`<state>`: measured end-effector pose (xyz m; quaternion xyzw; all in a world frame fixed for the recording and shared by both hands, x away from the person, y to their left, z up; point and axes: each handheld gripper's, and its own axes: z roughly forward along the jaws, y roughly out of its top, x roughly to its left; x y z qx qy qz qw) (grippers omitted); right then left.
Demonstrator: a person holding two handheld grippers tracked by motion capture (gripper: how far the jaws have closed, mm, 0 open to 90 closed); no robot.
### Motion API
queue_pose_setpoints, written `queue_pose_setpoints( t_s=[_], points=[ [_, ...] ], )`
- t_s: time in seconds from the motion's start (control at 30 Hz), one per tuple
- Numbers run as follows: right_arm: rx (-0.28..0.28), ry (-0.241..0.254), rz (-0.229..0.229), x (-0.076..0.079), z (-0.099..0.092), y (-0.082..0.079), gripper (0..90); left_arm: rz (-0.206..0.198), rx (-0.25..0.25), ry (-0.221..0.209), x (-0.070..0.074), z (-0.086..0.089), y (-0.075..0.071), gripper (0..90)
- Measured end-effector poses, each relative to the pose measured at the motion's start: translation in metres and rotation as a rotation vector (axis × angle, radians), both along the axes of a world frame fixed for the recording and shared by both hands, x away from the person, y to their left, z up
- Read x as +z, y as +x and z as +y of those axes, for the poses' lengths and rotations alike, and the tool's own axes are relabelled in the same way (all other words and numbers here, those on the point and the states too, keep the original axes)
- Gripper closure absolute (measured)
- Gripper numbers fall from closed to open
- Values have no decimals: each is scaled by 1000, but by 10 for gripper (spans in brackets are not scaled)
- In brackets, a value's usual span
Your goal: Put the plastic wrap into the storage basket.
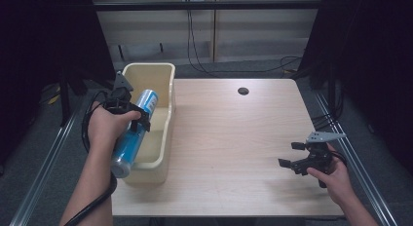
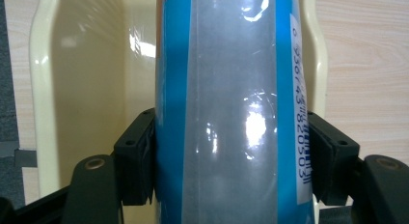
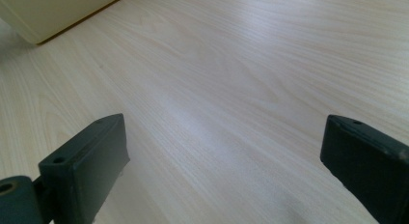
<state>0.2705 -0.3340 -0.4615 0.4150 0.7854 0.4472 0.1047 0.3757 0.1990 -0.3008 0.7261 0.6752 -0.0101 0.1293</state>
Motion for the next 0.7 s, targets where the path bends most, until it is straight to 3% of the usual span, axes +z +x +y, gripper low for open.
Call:
queue_pose_setpoints(
  t_s=[0.7],
  points=[
    [9,-6,0,-1,1,0,25,41,15,0,-17,0,1,321]
  ],
)
